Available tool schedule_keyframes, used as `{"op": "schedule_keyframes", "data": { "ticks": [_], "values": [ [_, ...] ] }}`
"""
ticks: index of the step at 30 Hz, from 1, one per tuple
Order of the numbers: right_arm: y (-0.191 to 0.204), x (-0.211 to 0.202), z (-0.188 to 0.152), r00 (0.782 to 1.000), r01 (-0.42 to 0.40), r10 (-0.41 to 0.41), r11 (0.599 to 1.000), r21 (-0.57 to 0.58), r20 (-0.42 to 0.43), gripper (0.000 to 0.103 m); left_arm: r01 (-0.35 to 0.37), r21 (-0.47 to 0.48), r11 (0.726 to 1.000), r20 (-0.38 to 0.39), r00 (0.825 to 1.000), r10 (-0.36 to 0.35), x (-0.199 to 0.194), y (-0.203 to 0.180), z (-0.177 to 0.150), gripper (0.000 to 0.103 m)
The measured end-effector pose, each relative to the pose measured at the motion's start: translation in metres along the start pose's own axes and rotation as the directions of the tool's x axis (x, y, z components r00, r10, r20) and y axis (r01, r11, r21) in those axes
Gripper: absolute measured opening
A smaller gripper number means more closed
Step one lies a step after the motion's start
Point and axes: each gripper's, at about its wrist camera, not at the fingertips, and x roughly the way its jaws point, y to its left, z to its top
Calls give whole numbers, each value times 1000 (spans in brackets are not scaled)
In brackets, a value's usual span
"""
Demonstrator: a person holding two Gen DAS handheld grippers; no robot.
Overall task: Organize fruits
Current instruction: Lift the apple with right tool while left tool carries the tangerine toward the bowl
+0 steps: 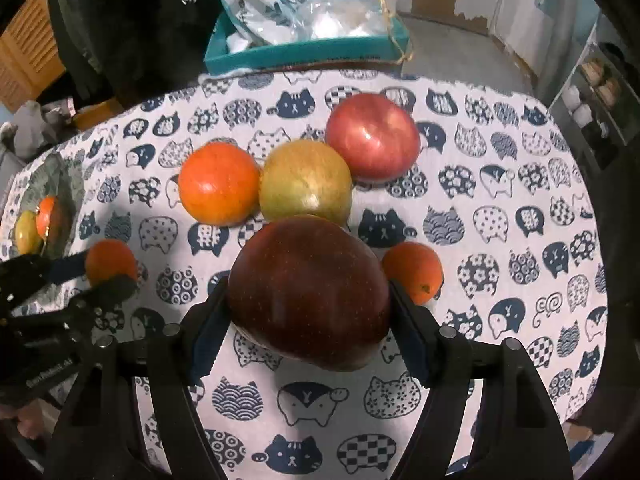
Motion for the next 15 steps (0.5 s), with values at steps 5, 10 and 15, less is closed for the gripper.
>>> {"op": "schedule_keyframes", "data": {
  "ticks": [5,10,15],
  "values": [
    [6,-16,5,999,-2,2,1000,-9,41,74,-4,-14,1000,55,998,5,-20,4,8,45],
    [12,-36,9,996,-8,10,1000,-24,86,74,-3,-24,1000,95,995,5,-40,9,10,45],
    [20,-56,12,991,-11,16,999,-44,135,74,2,-36,999,136,991,3,-60,14,11,45]
  ]
}}
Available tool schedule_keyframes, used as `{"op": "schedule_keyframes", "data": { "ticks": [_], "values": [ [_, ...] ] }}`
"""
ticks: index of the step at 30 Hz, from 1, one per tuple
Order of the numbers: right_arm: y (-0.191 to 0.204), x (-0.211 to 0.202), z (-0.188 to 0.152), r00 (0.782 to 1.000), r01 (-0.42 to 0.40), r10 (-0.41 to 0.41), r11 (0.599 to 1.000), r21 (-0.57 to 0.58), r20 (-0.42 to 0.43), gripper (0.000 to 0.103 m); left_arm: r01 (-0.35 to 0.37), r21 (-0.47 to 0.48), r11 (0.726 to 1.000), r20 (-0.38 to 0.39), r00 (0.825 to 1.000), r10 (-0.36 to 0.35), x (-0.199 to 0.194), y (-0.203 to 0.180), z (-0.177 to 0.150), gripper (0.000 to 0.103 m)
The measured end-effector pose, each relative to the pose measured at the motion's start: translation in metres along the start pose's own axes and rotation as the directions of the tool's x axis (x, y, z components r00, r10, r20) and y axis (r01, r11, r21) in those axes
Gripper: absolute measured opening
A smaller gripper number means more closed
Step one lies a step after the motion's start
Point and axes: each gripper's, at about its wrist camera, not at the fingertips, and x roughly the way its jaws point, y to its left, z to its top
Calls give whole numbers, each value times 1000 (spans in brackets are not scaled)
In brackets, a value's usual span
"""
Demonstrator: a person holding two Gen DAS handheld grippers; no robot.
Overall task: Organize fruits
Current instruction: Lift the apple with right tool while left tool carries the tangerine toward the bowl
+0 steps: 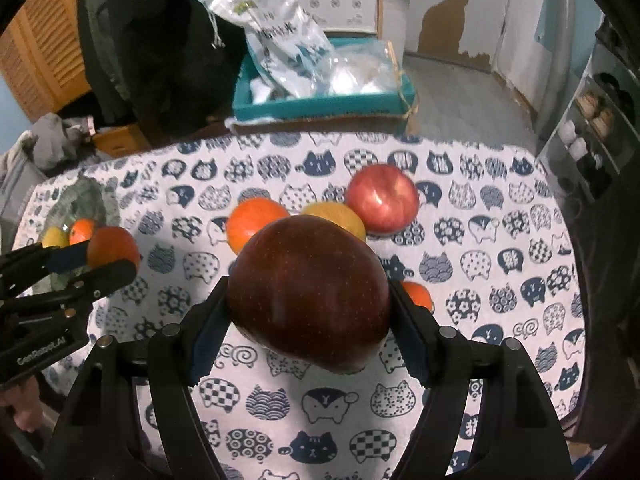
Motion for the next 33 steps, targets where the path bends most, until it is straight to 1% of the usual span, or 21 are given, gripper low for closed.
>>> {"op": "schedule_keyframes", "data": {
  "ticks": [6,11,17,20,24,29,33],
  "values": [
    [7,-22,7,998,-14,15,1000,-14,54,74,10,-18,1000,57,998,-9,-26,6,7,45],
    [12,-39,12,995,-21,24,999,-26,93,74,5,-29,1000,107,994,-2,-51,12,11,45],
    [20,-62,19,990,-22,29,999,-49,141,74,0,-36,999,153,988,6,-74,18,14,45],
    [26,-74,22,985,-35,45,998,-61,166,74,3,-40,999,172,985,4,-84,23,14,45],
    [34,-87,24,980,-43,58,996,-82,189,74,-7,-39,999,203,979,15,-98,29,14,45],
    [46,-97,28,974,-62,82,993,-102,210,74,-5,-55,998,222,975,17,-111,40,13,45],
    [57,-104,34,969,-76,101,990,-116,224,74,-20,-56,998,249,968,33,-122,46,12,45]
  ]
}}
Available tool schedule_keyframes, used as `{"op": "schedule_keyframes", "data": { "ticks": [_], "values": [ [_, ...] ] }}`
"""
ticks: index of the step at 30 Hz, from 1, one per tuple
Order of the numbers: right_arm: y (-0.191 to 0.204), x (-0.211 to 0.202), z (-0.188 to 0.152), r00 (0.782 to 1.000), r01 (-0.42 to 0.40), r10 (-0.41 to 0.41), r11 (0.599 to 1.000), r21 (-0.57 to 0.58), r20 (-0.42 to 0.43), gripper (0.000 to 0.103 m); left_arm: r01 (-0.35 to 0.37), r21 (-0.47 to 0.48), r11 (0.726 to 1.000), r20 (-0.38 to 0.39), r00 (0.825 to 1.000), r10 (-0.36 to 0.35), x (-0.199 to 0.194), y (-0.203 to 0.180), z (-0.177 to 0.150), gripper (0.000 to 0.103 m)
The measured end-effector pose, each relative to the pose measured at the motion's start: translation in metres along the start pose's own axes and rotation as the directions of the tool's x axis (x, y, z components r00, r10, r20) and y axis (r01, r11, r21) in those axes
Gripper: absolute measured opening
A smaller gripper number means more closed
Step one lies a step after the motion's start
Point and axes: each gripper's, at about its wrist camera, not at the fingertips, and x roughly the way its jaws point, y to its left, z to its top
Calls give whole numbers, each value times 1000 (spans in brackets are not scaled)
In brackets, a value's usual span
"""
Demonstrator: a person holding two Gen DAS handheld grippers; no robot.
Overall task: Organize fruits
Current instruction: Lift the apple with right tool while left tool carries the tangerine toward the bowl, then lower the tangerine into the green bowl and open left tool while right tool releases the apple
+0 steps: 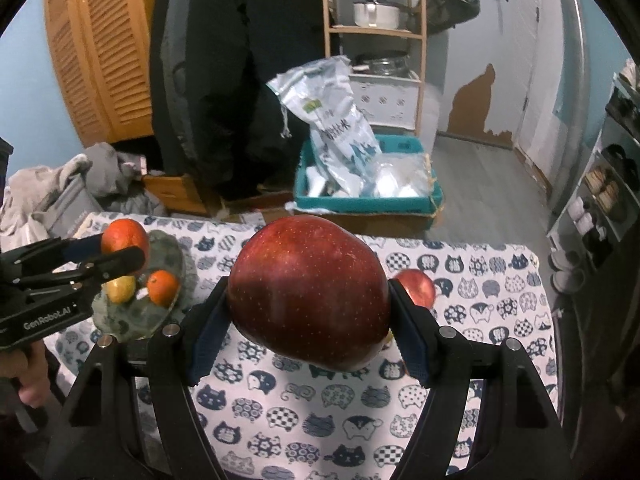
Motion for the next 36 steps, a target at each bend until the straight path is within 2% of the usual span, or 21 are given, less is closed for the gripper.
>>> {"op": "schedule_keyframes", "data": {
  "ticks": [16,36],
  "values": [
    [58,14,26,996,-93,94,994,-51,0,74,-65,-69,996,36,997,68,-23,54,-5,45],
    [150,64,39,975,-211,202,971,-115,-91,74,-179,-169,969,-19,984,178,-26,138,-39,45]
  ]
}}
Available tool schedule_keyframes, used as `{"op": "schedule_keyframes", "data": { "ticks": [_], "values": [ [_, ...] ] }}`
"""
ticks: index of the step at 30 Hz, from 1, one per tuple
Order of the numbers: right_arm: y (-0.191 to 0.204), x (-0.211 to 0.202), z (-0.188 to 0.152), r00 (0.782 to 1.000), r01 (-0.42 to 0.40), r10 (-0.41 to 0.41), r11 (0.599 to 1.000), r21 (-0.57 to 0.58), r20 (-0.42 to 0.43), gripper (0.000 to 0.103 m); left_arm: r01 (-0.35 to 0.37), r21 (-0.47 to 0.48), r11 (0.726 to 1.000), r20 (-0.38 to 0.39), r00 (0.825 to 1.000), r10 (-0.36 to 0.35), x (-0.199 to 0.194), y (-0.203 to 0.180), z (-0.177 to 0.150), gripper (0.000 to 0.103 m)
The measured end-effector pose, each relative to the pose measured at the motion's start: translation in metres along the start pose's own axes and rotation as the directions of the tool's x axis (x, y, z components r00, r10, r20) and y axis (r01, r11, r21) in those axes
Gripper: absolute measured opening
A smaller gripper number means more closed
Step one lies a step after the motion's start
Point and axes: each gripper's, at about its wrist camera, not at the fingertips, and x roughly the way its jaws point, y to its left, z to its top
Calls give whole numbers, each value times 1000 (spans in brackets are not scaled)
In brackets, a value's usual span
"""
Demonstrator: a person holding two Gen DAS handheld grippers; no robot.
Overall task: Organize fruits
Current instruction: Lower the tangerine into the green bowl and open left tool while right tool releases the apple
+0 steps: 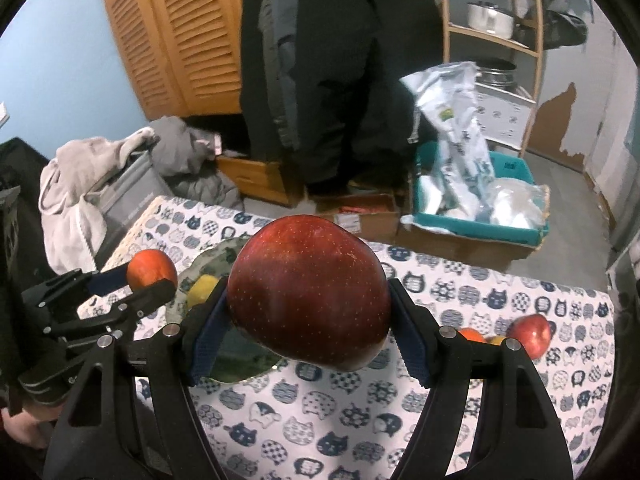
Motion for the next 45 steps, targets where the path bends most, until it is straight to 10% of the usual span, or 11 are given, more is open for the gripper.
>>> {"op": "schedule_keyframes", "data": {
  "ticks": [45],
  "values": [
    [58,175,-67,921,-111,112,993,25,-374,75,-68,-98,993,-357,934,28,114,87,-81,45]
  ]
}}
